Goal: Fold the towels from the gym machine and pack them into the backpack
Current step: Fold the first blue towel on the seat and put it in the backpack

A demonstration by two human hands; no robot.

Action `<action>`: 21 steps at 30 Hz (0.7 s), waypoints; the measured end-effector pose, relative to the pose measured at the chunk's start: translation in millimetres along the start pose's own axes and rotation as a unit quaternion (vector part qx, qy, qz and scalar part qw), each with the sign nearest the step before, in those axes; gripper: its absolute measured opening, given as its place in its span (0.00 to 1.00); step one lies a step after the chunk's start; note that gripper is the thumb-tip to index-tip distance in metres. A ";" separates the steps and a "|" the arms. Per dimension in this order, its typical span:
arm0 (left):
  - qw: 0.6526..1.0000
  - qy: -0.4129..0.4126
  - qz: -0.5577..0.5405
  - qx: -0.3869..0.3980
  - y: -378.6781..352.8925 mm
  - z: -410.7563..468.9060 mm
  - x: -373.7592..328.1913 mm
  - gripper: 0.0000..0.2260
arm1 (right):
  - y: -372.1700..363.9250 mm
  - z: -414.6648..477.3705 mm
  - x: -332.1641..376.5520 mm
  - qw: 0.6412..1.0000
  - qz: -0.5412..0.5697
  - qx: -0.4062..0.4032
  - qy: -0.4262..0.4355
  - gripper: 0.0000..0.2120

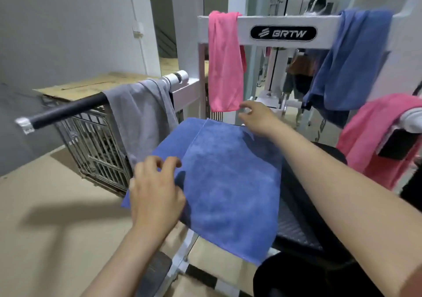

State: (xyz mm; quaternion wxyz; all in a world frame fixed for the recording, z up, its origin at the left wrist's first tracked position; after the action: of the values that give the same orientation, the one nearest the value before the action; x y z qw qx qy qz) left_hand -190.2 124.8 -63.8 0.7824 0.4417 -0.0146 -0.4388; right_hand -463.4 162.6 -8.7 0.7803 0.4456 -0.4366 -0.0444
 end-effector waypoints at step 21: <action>0.861 -0.249 -0.259 0.361 -14.5 -37.9 -157.1 0.05 | 83.9 -9.3 -77.5 0.893 -0.434 0.110 -0.046 0.10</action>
State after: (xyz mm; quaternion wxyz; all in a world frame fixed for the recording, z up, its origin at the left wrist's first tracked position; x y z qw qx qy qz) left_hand -281.0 257.1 -39.8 0.3964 0.5576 -0.2515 -0.6846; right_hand -531.2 254.4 1.1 0.6084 0.6709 -0.2376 -0.3512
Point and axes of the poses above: each hand's wrist, its own z-axis towards the middle knuckle, its own y-axis out of the back of the hand, x = y × z, the point moved 3 cm from there along z, towards the middle knuckle, and after that the axes turned 7 degrees about -x, right-handed, at the moved point
